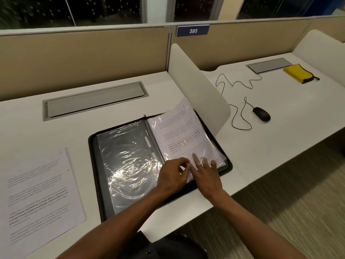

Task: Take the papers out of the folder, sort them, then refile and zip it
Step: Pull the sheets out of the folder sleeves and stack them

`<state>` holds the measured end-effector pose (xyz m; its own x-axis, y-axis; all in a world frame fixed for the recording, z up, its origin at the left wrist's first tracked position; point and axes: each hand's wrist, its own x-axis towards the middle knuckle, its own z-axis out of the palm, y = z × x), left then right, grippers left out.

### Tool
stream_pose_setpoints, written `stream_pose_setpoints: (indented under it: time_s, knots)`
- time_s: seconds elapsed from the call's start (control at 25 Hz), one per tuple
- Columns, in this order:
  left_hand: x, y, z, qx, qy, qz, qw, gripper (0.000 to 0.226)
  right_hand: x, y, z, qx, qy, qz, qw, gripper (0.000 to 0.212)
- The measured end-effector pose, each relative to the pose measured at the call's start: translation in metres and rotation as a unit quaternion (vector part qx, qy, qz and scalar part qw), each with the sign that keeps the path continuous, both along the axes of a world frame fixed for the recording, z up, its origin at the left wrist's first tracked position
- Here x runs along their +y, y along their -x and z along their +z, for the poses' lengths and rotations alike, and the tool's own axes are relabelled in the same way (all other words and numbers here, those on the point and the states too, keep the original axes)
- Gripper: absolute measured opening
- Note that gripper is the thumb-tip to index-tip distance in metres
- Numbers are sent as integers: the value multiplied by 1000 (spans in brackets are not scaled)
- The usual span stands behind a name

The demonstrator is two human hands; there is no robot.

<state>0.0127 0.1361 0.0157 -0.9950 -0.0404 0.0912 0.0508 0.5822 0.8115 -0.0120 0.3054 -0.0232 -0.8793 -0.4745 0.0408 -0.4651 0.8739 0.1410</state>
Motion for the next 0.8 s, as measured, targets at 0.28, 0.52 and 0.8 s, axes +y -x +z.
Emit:
stream_pose_setpoints:
  time_s: [0.28,0.52,0.8]
  knots:
    - [-2,-4,-3,0,-8,-6,1000,25,18,-10,-4,99,20,59,993,39]
    - [-4,-8,-8,-10,-26,-27,999,32,14,-12,-3,124,68,51,989,26]
    - [-8,-10,-13,-16,-24,-27,999,30,18,-17,-5,145,78,53,985,19]
